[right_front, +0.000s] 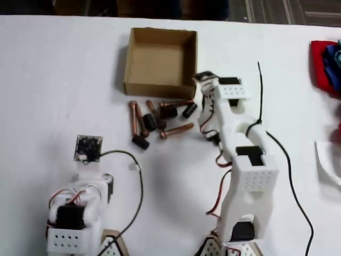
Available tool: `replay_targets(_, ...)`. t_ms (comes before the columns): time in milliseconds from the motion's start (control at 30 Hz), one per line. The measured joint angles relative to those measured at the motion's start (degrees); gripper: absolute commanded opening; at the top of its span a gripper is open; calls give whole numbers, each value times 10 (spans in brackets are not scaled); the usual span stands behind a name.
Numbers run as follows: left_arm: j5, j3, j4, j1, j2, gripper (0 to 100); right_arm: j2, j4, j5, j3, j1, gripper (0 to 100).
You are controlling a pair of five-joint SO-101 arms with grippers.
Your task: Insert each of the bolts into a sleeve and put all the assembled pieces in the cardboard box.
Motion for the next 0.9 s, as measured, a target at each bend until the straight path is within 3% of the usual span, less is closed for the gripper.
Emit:
replay_targets(133,0,0,0,0,0,95,1,-2,-1,-2,5,12)
replay_targets(500,0,0,0,0,0,95,-40,12,-1,11,4,22)
replay_targets(700,0,0,0,0,0,95,-217,23,0,97,21,22)
replay_targets(900,0,0,0,0,0,95,-454,-124,-1,363,28,21)
